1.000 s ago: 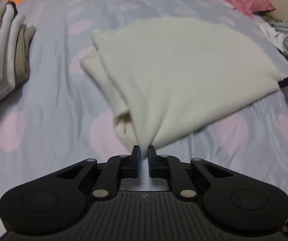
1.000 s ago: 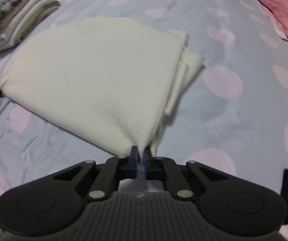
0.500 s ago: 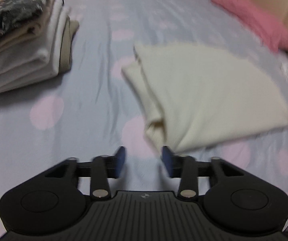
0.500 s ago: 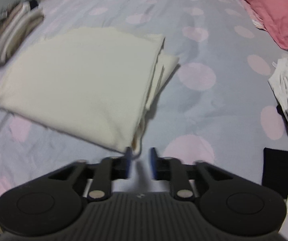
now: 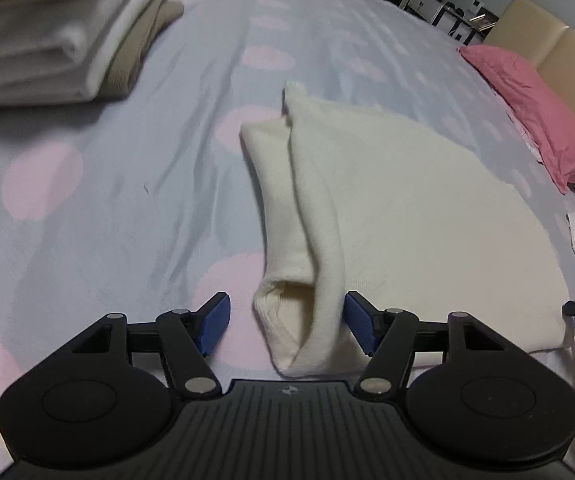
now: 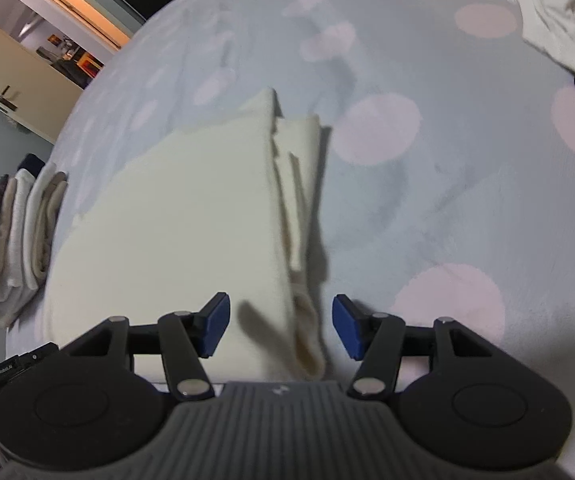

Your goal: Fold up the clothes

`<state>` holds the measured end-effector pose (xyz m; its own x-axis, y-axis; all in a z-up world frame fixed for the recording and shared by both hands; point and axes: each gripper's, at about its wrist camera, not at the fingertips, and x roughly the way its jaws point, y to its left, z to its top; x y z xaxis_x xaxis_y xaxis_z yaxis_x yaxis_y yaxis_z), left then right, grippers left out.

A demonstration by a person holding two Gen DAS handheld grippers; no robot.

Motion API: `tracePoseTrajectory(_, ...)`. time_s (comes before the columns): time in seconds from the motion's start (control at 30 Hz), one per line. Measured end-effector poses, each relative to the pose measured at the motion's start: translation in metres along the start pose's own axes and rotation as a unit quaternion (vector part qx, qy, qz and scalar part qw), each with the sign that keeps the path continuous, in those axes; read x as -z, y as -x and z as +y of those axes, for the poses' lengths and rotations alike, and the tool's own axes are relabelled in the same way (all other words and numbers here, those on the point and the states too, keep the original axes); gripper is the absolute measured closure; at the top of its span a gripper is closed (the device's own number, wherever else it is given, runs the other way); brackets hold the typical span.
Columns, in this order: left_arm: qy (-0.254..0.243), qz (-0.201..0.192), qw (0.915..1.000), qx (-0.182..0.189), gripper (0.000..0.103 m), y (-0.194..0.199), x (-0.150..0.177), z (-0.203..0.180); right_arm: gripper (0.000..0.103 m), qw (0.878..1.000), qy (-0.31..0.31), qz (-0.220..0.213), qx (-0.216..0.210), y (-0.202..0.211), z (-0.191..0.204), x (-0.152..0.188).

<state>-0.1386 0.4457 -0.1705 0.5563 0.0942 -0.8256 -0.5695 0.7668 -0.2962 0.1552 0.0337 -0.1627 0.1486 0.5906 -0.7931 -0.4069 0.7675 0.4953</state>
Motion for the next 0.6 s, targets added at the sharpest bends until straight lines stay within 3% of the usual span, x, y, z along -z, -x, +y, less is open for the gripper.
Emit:
tracePoseTrajectory(0.27,-0.029,-0.001,0.9995,-0.007,0.041,-0.011,0.002,-0.007,0.044,1.000,0.014,0.002,-0.006,-0.027,-0.001,-0.002)
tracePoseTrajectory(0.37,-0.042,-0.007,0.9990,-0.008,0.055,-0.011,0.003,-0.013,0.057,1.000,0.021,-0.002,-0.001,-0.031,0.000,-0.001)
tracePoseTrajectory(0.4,-0.041,-0.006,0.9991,-0.005,0.066,-0.009,0.002,-0.014,0.061,1.000,0.027,-0.003,0.000,-0.032,0.002,-0.001)
tracePoseTrajectory(0.43,-0.039,-0.005,0.9992,-0.001,0.077,-0.008,0.000,-0.015,0.072,1.000,0.029,-0.002,-0.004,-0.033,0.004,-0.001)
tracePoseTrajectory(0.47,-0.038,-0.004,0.9993,0.002,0.081,-0.006,-0.001,-0.015,0.079,1.000,0.026,0.001,-0.008,-0.034,0.005,-0.001)
tracePoseTrajectory(0.6,-0.032,0.001,0.9994,0.015,0.092,0.000,-0.007,-0.019,0.084,1.000,0.014,0.000,-0.013,-0.029,0.009,-0.001)
